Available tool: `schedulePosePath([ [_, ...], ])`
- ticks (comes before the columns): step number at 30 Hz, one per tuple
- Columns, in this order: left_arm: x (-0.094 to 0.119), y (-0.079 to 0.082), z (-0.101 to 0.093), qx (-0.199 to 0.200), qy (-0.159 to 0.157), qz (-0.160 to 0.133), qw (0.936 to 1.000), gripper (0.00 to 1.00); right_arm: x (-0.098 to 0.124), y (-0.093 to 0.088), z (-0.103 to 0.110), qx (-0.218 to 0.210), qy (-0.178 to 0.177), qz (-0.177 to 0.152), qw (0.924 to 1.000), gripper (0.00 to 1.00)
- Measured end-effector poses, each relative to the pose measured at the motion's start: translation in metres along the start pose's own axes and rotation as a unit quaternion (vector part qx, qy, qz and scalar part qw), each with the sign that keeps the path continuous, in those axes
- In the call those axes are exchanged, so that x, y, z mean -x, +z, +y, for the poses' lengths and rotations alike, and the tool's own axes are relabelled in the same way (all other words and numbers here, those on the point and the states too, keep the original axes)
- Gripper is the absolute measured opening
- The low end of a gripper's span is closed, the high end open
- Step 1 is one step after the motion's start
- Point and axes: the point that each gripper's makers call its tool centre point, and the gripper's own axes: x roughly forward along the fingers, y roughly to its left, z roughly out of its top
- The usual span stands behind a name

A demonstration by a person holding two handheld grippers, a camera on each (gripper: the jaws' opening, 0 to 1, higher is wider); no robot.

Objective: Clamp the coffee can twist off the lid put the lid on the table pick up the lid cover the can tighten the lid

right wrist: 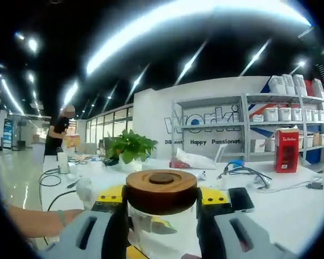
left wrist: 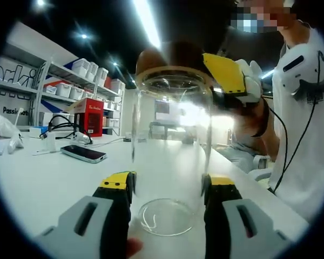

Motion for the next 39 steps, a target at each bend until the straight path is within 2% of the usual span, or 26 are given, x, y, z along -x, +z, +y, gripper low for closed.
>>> schedulePosePath([
  [9, 0.001, 0.0, 0.001, 0.0, 0.001, 0.0, 1.0, 0.43, 0.0, 0.0, -0.001, 0.0, -0.025, -0.006, 0.9997, 0.45],
  [18, 0.002, 0.0, 0.001, 0.0, 0.0, 0.001, 1.0, 0.43, 0.003, 0.004, -0.003, -0.005, -0.019, -0.018, 0.9996, 0.46],
  [20, 0.002, 0.0, 0.001, 0.0, 0.0, 0.001, 1.0, 0.43, 0.005, 0.011, -0.003, -0.016, -0.009, -0.027, 0.9994, 0.48],
  [24, 0.002, -0.001, 0.001, 0.0, 0.0, 0.001, 1.0, 0.43, 0.01, 0.012, 0.004, -0.013, 0.053, -0.018, 0.9984, 0.62],
  [26, 0.001, -0.001, 0.001, 0.0, 0.001, 0.001, 1.0, 0.43, 0.014, 0.016, -0.006, -0.044, 0.088, -0.024, 0.9949, 0.65],
  [27, 0.001, -0.001, 0.001, 0.0, 0.001, 0.001, 1.0, 0.43, 0.014, 0.021, -0.012, -0.06, 0.113, -0.034, 0.9912, 0.67],
  [29, 0.001, -0.001, 0.0, 0.0, 0.001, 0.002, 1.0, 0.43, 0.015, 0.027, -0.029, -0.073, 0.152, -0.03, 0.9852, 0.7],
  [30, 0.0, 0.0, 0.0, 0.0, 0.001, 0.002, 1.0, 0.43, 0.015, 0.031, -0.033, -0.065, 0.166, -0.036, 0.9833, 0.68],
  [31, 0.0, -0.001, 0.0, 0.0, 0.001, 0.002, 1.0, 0.42, 0.015, 0.035, -0.034, -0.044, 0.202, -0.041, 0.9774, 0.67],
  [32, 0.0, -0.001, 0.0, 0.0, 0.001, 0.002, 1.0, 0.42, 0.017, 0.037, -0.033, -0.036, 0.24, -0.037, 0.9693, 0.66],
  [33, 0.0, -0.001, 0.0, -0.001, 0.001, 0.002, 1.0, 0.42, 0.019, 0.038, -0.029, -0.032, 0.29, -0.029, 0.956, 0.65],
  [35, 0.0, -0.001, 0.0, -0.001, 0.001, 0.002, 1.0, 0.42, 0.017, 0.036, -0.029, -0.018, 0.337, -0.021, 0.941, 0.65],
  [36, 0.001, -0.001, 0.0, -0.001, 0.001, 0.002, 1.0, 0.42, 0.018, 0.037, -0.027, -0.013, 0.365, -0.02, 0.9307, 0.63],
  [37, 0.001, -0.001, 0.0, -0.001, 0.001, 0.002, 1.0, 0.42, 0.019, 0.037, -0.024, -0.021, 0.394, -0.015, 0.9189, 0.61],
  [39, 0.0, -0.001, 0.001, -0.001, 0.001, 0.002, 1.0, 0.42, 0.024, 0.046, -0.015, -0.028, 0.45, -0.03, 0.8923, 0.63],
])
